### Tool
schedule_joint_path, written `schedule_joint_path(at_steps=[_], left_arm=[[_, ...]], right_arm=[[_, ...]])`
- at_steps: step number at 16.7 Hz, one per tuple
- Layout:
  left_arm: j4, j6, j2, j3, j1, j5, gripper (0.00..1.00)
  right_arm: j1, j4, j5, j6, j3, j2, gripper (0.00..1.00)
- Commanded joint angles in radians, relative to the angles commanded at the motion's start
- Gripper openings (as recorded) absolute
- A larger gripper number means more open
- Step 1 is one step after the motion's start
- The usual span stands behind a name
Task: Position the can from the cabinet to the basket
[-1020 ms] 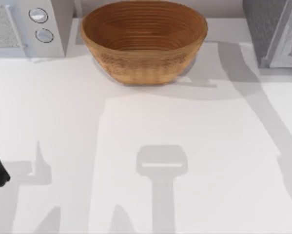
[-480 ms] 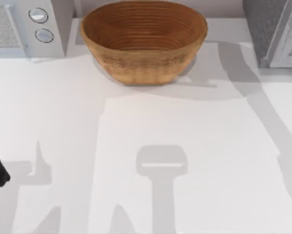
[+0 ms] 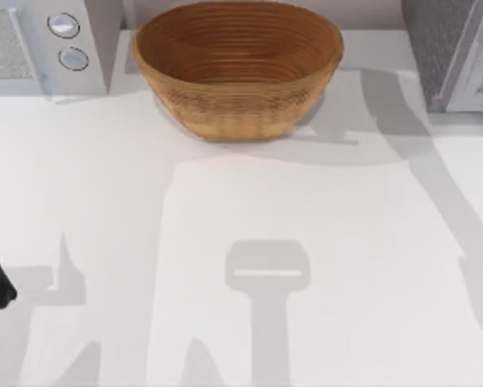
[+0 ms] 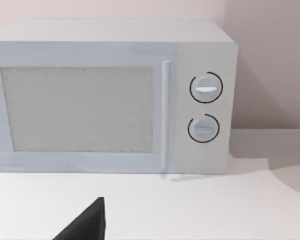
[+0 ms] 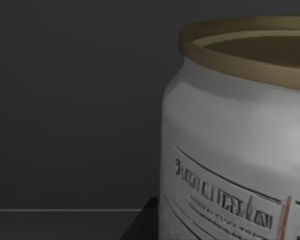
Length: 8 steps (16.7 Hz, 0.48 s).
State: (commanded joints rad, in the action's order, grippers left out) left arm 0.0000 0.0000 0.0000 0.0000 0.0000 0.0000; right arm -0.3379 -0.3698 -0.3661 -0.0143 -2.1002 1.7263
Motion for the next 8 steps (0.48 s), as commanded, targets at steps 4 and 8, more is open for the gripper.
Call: schedule_joint_path(at_steps=[4,8], left_arm=[[0.0,0.0,0.0,0.0,0.0,0.0,1.0],[0.0,0.0,0.0,0.0,0.0,0.0,1.0]], right_arm=[[0.0,0.0,0.0,0.0,0.0,0.0,0.0],[-0.018,-0.017,-0.016,-0.001,-0.001,-0.018,0.0]])
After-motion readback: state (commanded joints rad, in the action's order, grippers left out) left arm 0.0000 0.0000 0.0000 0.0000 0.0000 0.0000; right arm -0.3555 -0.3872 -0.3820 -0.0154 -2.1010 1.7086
